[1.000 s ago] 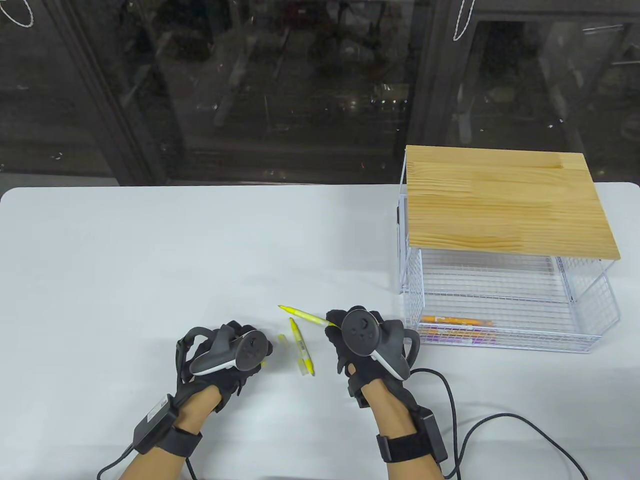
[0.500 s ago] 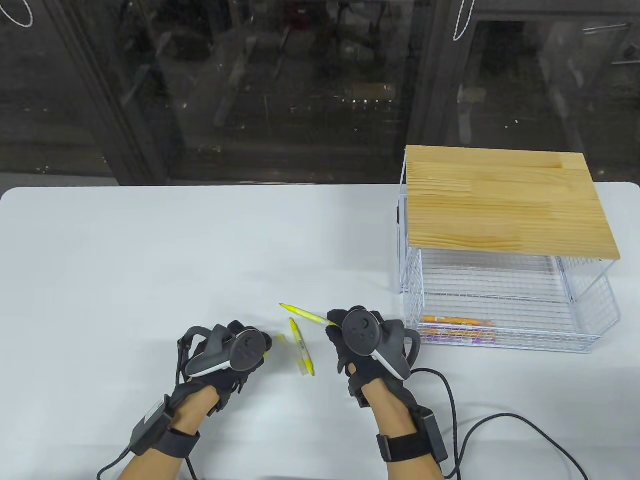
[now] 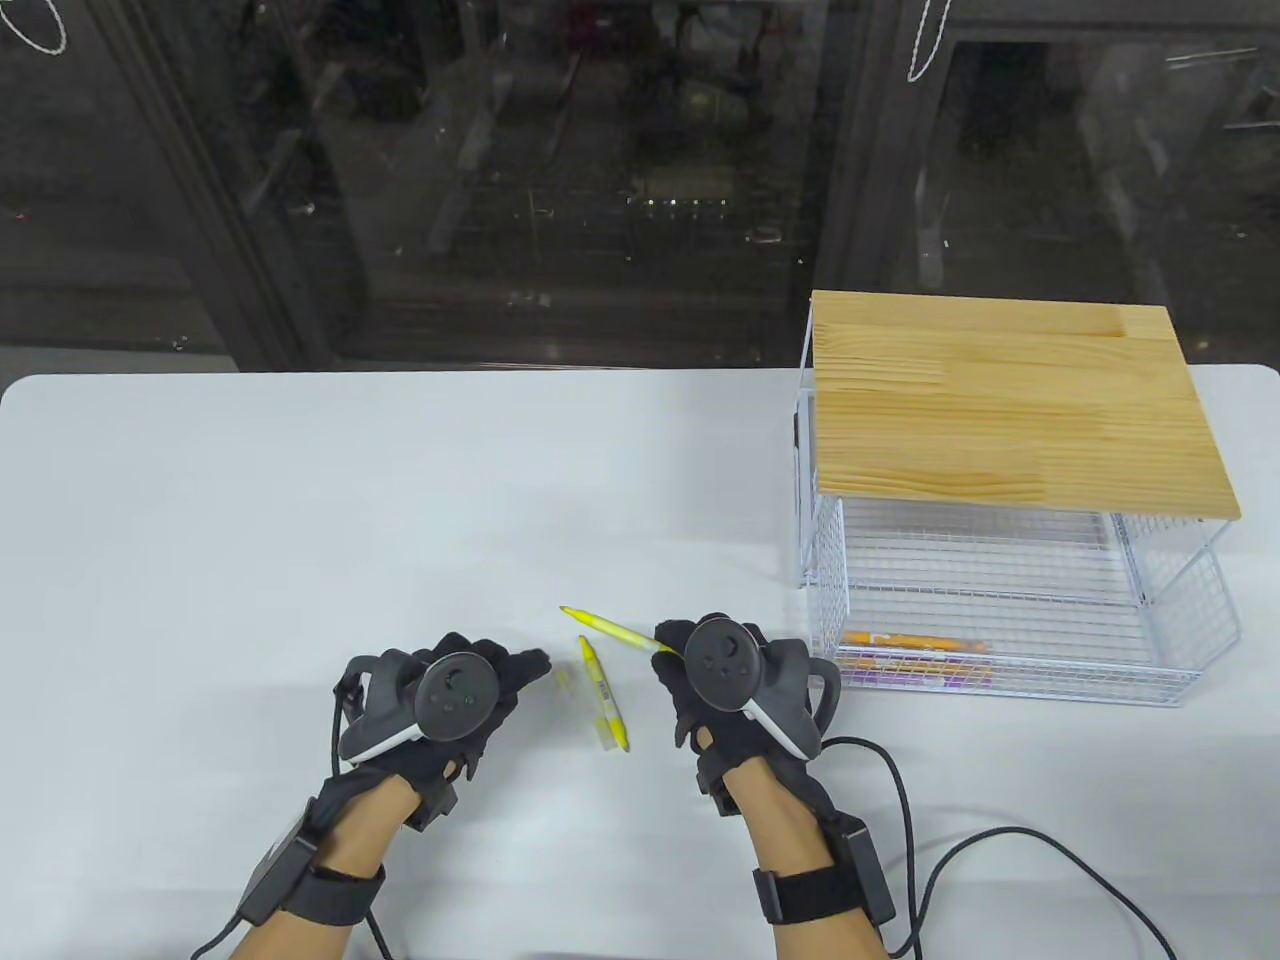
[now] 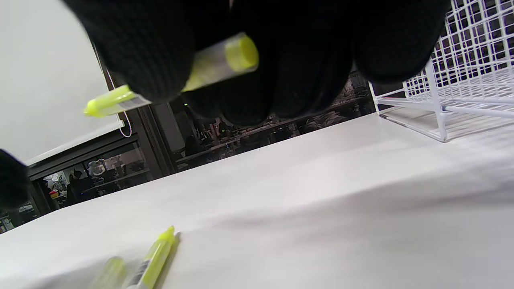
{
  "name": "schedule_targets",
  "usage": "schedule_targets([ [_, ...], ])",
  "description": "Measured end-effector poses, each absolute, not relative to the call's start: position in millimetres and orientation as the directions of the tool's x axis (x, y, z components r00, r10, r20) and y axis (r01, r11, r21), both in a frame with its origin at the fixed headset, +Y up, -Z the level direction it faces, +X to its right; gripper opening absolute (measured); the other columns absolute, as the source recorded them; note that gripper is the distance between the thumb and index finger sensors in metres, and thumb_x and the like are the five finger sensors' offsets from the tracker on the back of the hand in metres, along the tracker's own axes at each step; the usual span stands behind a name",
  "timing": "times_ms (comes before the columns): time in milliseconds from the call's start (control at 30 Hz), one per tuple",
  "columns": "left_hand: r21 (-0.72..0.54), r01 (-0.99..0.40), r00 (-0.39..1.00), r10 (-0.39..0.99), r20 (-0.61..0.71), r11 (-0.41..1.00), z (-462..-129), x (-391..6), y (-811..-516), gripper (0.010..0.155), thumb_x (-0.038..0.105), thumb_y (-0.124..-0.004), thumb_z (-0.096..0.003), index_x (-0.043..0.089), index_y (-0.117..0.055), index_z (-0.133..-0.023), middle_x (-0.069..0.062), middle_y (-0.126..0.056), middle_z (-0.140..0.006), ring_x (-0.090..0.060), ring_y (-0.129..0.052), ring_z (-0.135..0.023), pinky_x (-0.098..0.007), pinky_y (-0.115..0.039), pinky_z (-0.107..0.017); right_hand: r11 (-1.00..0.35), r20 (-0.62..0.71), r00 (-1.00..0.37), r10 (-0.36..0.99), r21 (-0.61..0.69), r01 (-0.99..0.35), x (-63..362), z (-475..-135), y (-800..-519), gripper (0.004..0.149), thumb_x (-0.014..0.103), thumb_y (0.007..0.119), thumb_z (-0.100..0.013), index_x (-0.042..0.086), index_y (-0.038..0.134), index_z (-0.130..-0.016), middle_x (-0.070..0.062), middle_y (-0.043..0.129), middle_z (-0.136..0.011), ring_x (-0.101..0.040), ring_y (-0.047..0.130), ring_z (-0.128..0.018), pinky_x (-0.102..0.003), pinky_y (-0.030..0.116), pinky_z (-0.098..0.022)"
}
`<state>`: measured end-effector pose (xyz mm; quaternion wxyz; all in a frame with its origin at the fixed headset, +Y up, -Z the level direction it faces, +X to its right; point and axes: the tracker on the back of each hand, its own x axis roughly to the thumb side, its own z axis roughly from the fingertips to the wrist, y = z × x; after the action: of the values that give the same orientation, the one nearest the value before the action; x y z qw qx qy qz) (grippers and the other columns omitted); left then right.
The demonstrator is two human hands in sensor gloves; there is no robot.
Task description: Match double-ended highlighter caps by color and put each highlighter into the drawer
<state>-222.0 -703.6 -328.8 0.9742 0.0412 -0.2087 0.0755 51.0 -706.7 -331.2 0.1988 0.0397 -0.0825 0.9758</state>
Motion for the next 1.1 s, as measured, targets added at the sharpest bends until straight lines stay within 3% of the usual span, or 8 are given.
schedule_targets([
  [200,0.12,-0.302,0.901,0.242,0.361,0.946,-328.5,-238.1,-692.0,0.048,0.035,-0.09,-0.0345,0.041,-0.087,-0.081,0.007,-0.106,-0.076,-0.028,-0.101,-0.067,-0.054,-0.086,-0.047,-0.908,0.112,-0.918,0.381,-0.142,-0.395,50.8,-331.3,-707.0,0.042,0.042,0.086,-0.041,0.031,0.092,-0.081,-0.003,0.095,-0.075,-0.029,0.095,-0.06,-0.054,0.077,-0.052],
  [467,0.214,-0.401,0.883,0.313,0.349,0.891,-326.6,-255.5,-680.4,0.045,0.046,-0.093,-0.0267,0.036,-0.091,-0.07,0.007,-0.109,-0.055,-0.022,-0.105,-0.05,-0.051,-0.089,-0.041,-0.899,0.136,-0.905,0.403,-0.126,-0.42,48.7,-331.6,-708.1,0.042,0.042,0.086,-0.041,0.031,0.092,-0.081,-0.002,0.096,-0.075,-0.029,0.095,-0.06,-0.054,0.077,-0.052],
  [667,0.192,-0.485,0.855,0.417,0.307,0.853,-330.0,-264.7,-682.7,0.037,0.041,-0.09,-0.0327,0.039,-0.093,-0.07,0.005,-0.11,-0.062,-0.023,-0.106,-0.053,-0.05,-0.09,-0.041,-0.897,0.158,-0.9,0.407,-0.114,-0.426,46.4,-331.4,-708.8,0.042,0.042,0.086,-0.041,0.032,0.092,-0.081,-0.002,0.095,-0.076,-0.029,0.095,-0.061,-0.054,0.076,-0.053],
  [867,0.097,-0.643,0.758,0.614,0.222,0.76,-336.1,-274.1,-692.0,0.039,0.034,-0.087,-0.0356,0.032,-0.09,-0.074,0.001,-0.109,-0.069,-0.025,-0.107,-0.053,-0.051,-0.09,-0.039,-0.895,0.216,-0.886,0.409,-0.093,-0.436,39.7,-329.5,-708.6,0.042,0.042,0.087,-0.04,0.034,0.092,-0.081,-0.001,0.095,-0.077,-0.029,0.094,-0.062,-0.054,0.075,-0.055],
  [1100,0.061,-0.71,0.699,0.689,0.192,0.702,-337.6,-275.5,-695.6,0.039,0.034,-0.085,-0.036,0.031,-0.09,-0.075,-0.001,-0.111,-0.068,-0.025,-0.108,-0.049,-0.05,-0.091,-0.037,-0.892,0.281,-0.873,0.398,-0.105,-0.441,30.2,-324.6,-704.6,0.042,0.042,0.087,-0.039,0.035,0.092,-0.08,0.0,0.095,-0.077,-0.028,0.094,-0.063,-0.055,0.075,-0.056],
])
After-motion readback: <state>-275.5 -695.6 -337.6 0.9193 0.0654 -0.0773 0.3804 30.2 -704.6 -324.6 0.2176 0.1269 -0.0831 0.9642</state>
